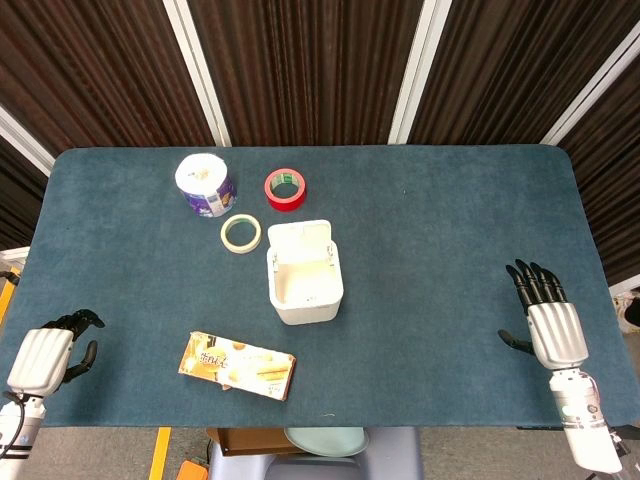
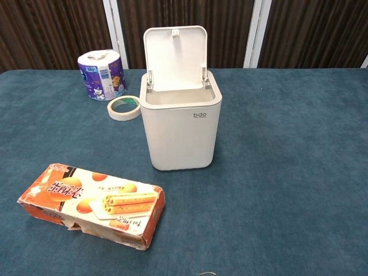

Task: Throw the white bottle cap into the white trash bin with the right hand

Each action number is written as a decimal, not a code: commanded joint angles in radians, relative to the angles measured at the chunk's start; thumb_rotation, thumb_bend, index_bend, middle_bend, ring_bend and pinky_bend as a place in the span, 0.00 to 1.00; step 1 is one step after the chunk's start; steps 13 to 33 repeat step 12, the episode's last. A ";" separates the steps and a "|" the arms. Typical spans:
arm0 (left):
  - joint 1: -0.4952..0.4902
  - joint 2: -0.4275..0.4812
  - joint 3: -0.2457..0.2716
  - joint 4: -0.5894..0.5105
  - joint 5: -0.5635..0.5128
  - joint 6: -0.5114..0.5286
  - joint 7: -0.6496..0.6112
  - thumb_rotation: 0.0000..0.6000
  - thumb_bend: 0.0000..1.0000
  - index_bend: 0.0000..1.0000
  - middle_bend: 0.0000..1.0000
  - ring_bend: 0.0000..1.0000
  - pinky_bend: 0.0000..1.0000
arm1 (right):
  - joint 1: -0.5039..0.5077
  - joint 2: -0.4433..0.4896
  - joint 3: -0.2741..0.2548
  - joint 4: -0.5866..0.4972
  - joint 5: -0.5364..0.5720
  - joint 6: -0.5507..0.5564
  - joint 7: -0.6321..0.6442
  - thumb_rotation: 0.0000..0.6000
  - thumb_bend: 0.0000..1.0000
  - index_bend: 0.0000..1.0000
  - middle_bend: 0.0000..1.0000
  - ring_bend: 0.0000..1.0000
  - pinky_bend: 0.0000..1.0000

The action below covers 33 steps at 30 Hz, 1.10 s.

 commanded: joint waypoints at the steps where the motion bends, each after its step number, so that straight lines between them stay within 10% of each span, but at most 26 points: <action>1: -0.001 -0.001 -0.001 0.001 -0.003 -0.002 0.001 1.00 0.53 0.39 0.31 0.38 0.49 | -0.001 0.008 0.006 -0.008 0.006 -0.024 0.003 1.00 0.09 0.11 0.13 0.06 0.20; 33: 0.003 -0.010 -0.004 0.017 0.011 0.023 -0.015 1.00 0.53 0.39 0.31 0.38 0.49 | -0.001 0.018 0.009 -0.014 -0.015 -0.068 0.035 1.00 0.09 0.14 0.14 0.06 0.20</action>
